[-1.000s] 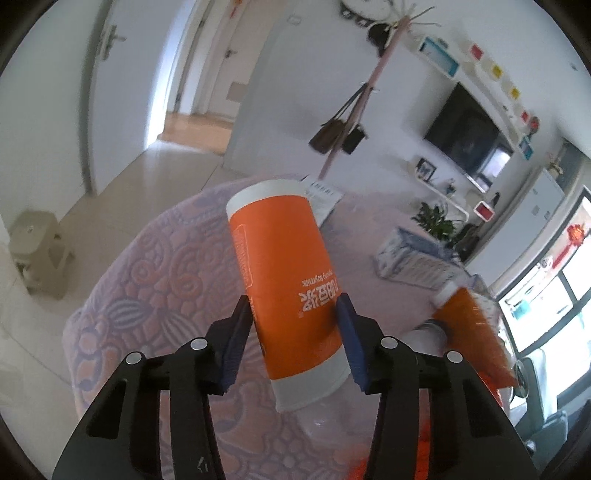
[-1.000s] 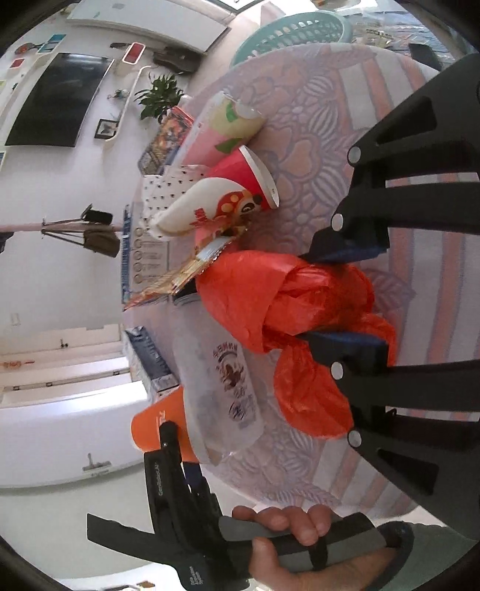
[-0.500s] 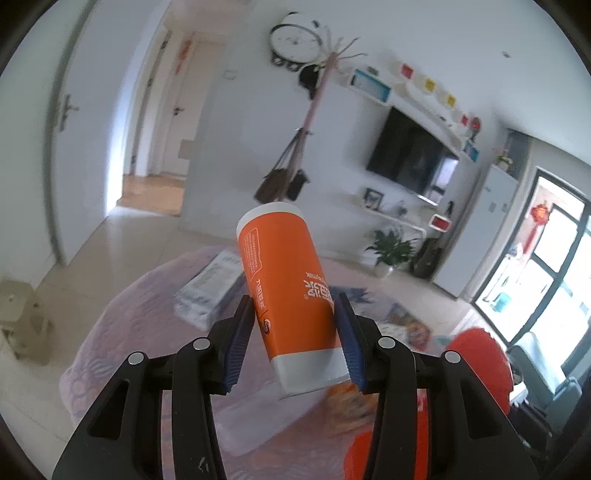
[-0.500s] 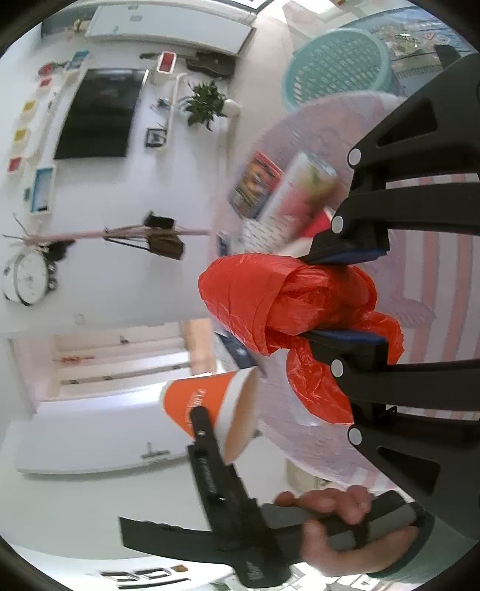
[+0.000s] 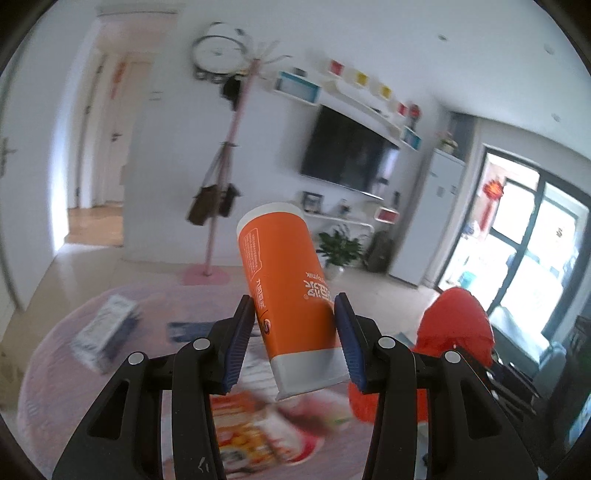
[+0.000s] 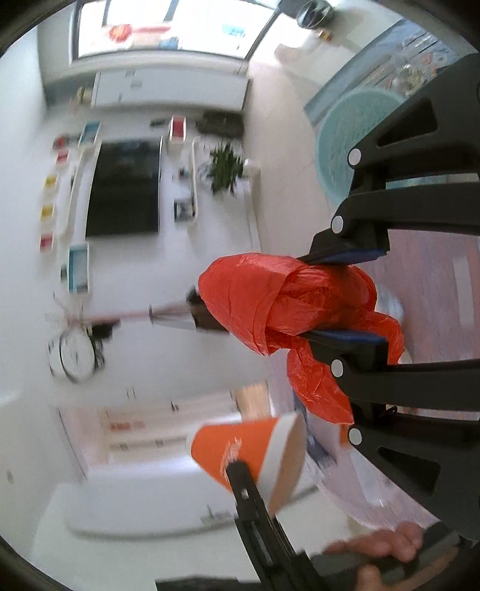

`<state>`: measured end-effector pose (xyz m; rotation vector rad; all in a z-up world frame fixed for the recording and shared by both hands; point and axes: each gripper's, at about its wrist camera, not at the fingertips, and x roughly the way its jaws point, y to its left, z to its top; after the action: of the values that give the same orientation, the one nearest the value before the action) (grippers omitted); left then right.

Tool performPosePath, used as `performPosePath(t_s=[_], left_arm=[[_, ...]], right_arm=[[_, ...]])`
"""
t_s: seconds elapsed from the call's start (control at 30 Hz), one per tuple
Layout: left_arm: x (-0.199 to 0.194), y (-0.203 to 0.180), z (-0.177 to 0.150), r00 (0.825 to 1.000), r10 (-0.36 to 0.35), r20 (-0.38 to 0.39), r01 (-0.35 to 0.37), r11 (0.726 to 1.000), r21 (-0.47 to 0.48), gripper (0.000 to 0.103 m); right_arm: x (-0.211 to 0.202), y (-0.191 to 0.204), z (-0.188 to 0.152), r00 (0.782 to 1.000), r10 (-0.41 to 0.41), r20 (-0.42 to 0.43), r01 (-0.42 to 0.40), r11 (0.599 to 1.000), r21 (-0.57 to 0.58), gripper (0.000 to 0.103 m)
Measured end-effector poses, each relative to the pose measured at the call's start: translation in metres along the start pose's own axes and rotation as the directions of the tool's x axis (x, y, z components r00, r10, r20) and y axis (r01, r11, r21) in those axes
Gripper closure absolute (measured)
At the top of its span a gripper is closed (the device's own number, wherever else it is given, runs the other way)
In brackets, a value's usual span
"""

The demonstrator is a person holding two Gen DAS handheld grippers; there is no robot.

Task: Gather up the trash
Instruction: 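Carry the cup and bag to the blue basket and open both tools, then move both tools back over the table toward the remaining trash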

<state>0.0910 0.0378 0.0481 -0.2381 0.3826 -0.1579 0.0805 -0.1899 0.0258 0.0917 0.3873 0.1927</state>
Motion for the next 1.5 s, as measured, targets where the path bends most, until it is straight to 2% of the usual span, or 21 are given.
performPosePath(t_s=[0.07,0.17,0.27,0.33,0.5,0.73,0.77,0.8,0.87,0.9,0.93,1.03,1.1,1.17,1.3,1.37,1.5], left_arm=[[0.022,-0.026,-0.002,0.999,-0.025,-0.023,0.026,0.999,0.031,0.06],[0.049,-0.053,-0.008,0.995,-0.076,-0.068,0.08,0.996,0.049,0.06],[0.082,-0.082,-0.015,0.983,-0.136,-0.127,0.144,0.988,0.059,0.06],[0.1,-0.095,-0.02,0.973,-0.164,-0.159,0.176,0.983,0.06,0.06],[0.159,-0.12,-0.047,0.936,-0.213,-0.28,0.231,0.973,0.03,0.059],[0.215,-0.128,-0.089,0.888,-0.211,-0.408,0.252,0.967,0.048,0.059],[0.22,-0.13,-0.092,0.88,-0.213,-0.424,0.259,0.964,0.053,0.063],[0.224,-0.133,-0.095,0.873,-0.217,-0.437,0.268,0.962,0.057,0.065],[0.226,-0.133,-0.1,0.87,-0.212,-0.445,0.267,0.961,0.066,0.064],[0.227,-0.133,-0.102,0.868,-0.211,-0.449,0.269,0.961,0.068,0.064],[0.226,-0.133,-0.102,0.867,-0.211,-0.452,0.268,0.961,0.067,0.064],[0.229,-0.129,-0.107,0.861,-0.213,-0.462,0.266,0.963,0.053,0.064],[0.225,-0.13,-0.106,0.862,-0.217,-0.458,0.267,0.962,0.047,0.058],[0.216,-0.13,-0.104,0.872,-0.215,-0.44,0.262,0.964,0.049,0.048],[0.192,-0.128,-0.097,0.889,-0.221,-0.401,0.266,0.962,0.062,0.039],[0.174,-0.122,-0.091,0.899,-0.227,-0.374,0.267,0.962,0.057,0.032],[0.134,-0.111,-0.077,0.923,-0.234,-0.305,0.262,0.964,0.052,0.028]], right_arm=[[0.003,-0.031,0.003,0.996,-0.086,0.019,0.085,0.996,0.039,0.077],[0.015,-0.077,0.003,0.976,-0.218,0.017,0.215,0.972,0.091,0.077],[0.029,-0.12,-0.005,0.941,-0.338,-0.023,0.337,0.931,0.137,0.077],[0.045,-0.144,-0.012,0.921,-0.385,-0.065,0.39,0.908,0.155,0.077],[0.08,-0.192,-0.041,0.88,-0.432,-0.198,0.466,0.866,0.184,0.077],[0.115,-0.217,-0.081,0.839,-0.434,-0.327,0.503,0.849,0.164,0.075],[0.12,-0.217,-0.085,0.837,-0.431,-0.337,0.503,0.849,0.161,0.075],[0.123,-0.219,-0.088,0.835,-0.422,-0.353,0.498,0.853,0.158,0.074],[0.125,-0.223,-0.091,0.835,-0.411,-0.366,0.492,0.855,0.163,0.072],[0.126,-0.223,-0.09,0.833,-0.414,-0.367,0.495,0.854,0.161,0.068],[0.126,-0.223,-0.091,0.831,-0.418,-0.366,0.498,0.853,0.157,0.06],[0.122,-0.226,-0.089,0.841,-0.409,-0.354,0.486,0.86,0.159,0.045],[0.119,-0.226,-0.088,0.844,-0.408,-0.349,0.481,0.863,0.156,0.043],[0.113,-0.225,-0.086,0.848,-0.401,-0.345,0.475,0.865,0.162,0.042],[0.102,-0.215,-0.076,0.864,-0.382,-0.328,0.453,0.875,0.174,0.041],[0.095,-0.207,-0.07,0.876,-0.368,-0.311,0.434,0.883,0.177,0.041],[0.08,-0.182,-0.055,0.909,-0.325,-0.261,0.375,0.912,0.169,0.039]])
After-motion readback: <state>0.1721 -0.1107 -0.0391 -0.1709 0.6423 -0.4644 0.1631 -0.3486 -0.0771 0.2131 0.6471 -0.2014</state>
